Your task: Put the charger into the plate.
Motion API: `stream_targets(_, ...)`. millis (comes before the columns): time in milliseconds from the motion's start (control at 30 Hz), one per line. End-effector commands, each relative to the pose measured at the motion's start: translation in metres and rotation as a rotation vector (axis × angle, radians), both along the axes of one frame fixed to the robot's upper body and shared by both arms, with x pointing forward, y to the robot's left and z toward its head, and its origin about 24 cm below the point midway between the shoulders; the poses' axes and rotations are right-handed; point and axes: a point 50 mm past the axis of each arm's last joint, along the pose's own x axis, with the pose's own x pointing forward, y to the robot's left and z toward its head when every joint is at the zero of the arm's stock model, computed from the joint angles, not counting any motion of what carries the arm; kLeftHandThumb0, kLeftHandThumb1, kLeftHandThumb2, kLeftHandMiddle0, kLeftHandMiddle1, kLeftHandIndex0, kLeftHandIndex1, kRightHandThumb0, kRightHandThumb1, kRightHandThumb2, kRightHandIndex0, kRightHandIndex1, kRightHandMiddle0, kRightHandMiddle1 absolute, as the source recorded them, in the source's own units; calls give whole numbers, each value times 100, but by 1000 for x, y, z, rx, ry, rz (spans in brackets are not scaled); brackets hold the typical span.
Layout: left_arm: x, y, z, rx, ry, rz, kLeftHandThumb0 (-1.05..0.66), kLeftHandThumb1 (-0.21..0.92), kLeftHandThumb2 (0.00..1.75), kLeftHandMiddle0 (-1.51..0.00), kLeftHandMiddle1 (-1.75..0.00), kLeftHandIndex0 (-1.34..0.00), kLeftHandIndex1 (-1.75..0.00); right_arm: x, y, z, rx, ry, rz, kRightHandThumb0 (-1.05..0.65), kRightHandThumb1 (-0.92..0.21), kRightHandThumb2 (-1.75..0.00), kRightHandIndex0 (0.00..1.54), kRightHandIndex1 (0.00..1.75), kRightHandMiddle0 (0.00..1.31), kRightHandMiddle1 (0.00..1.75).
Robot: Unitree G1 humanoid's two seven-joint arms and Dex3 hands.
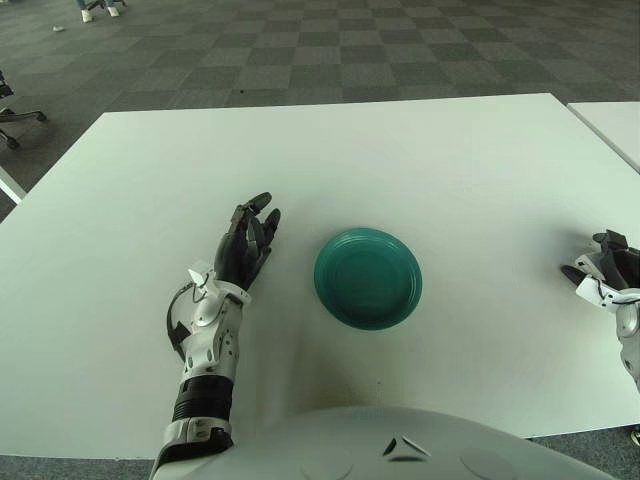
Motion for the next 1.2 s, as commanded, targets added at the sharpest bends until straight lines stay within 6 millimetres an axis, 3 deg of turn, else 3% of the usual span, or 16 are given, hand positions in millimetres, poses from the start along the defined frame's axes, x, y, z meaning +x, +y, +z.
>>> stream_targets(0, -2, 3, -2, 3, 17, 4, -90, 92, 71, -39, -3, -11, -98, -12, 1, -22, 49, 85, -21, -88, -92, -63, 32, 1, 0, 62)
stream_targets(133, -2, 3, -2, 3, 16, 5, -90, 92, 71, -39, -3, -11, -98, -16, 0, -32, 92, 102, -51, -86, -92, -63, 34, 3, 0, 63)
stream_targets(200, -2, 4, -1, 3, 16, 5, -90, 92, 71, -39, -3, -11, -98, -17, -1, -36, 110, 105, -61, -85, -92, -63, 40, 6, 0, 76)
stream_targets(267, -2, 4, -1, 3, 16, 5, -90, 92, 71, -39, -3, -11, -98, -18, -1, -38, 119, 105, -64, -84, -92, -61, 33, 55, 0, 105)
stream_targets(300, -2, 4, -1, 3, 16, 5, -90, 92, 71, -39, -3, -11, -98, -18, -1, -38, 123, 103, -65, -84, -92, -61, 31, 64, 0, 110)
stream_targets(333, -1, 5, -1, 3, 16, 5, -90, 92, 71, -39, -3, -11, -98, -19, -1, -40, 127, 100, -70, -83, -92, -60, 30, 83, 0, 123)
stream_targets(367, -1, 5, -1, 3, 16, 5, -90, 92, 71, -39, -3, -11, -98, -20, -1, -41, 130, 97, -73, -79, -92, -56, 37, 108, 8, 142)
stream_targets(467, -1, 6, 0, 3, 16, 5, -90, 92, 71, -39, -3, -11, -98, -21, -1, -43, 137, 81, -88, -71, -92, -50, 49, 144, 28, 164)
stream_targets(500, -1, 6, 0, 3, 16, 5, -90, 92, 71, -39, -3, -11, -98, -22, -1, -44, 140, 66, -100, -70, -92, -49, 50, 148, 31, 166)
stream_targets(567, -1, 7, 0, 4, 17, 5, -90, 92, 71, -39, -3, -11, -98, -23, -1, -45, 142, 38, -119, -54, -71, -80, 60, 164, 38, 171)
stream_targets(767, -1, 8, 0, 4, 17, 6, -90, 92, 71, -39, -3, -11, -98, -23, -1, -45, 150, -32, -144, -46, -48, -111, 85, 173, 50, 174)
stream_targets(1167, -4, 6, 1, 44, 17, -8, -91, 92, 72, -40, -3, -12, -99, -22, -2, -39, 199, -147, -142, -48, -33, -130, 116, 175, 60, 175)
